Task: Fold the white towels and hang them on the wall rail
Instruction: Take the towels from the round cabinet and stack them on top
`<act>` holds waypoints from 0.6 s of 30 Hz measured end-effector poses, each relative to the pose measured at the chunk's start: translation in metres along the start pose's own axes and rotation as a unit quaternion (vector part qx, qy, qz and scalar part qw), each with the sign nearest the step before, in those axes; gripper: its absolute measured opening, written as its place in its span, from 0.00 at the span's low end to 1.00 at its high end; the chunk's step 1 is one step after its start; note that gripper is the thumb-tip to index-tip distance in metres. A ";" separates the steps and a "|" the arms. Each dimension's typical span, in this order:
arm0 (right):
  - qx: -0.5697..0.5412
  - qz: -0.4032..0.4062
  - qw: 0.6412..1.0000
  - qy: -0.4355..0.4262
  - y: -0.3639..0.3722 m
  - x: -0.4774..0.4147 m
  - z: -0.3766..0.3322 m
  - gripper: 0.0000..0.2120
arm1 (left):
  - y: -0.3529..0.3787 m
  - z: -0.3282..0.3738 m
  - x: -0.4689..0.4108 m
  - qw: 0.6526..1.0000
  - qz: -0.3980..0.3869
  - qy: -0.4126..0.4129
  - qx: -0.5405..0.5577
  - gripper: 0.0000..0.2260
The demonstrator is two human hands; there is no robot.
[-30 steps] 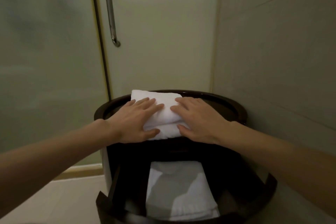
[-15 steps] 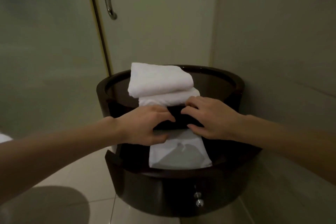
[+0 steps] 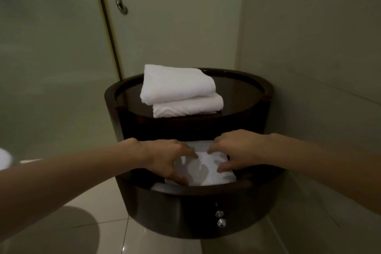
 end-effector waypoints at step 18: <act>-0.066 -0.033 0.996 -0.048 0.031 -0.021 -0.003 0.32 | 0.018 0.014 -0.018 1.000 0.005 0.004 0.001 0.33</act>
Point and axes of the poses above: each hand's wrist, its own x-axis away from the middle knuckle, its own y-axis out of the palm, z = x × y, the point moved 5 cm from there along -x, towards the middle knuckle, and after that the axes turned 9 degrees about -y, right-handed, at the moved point
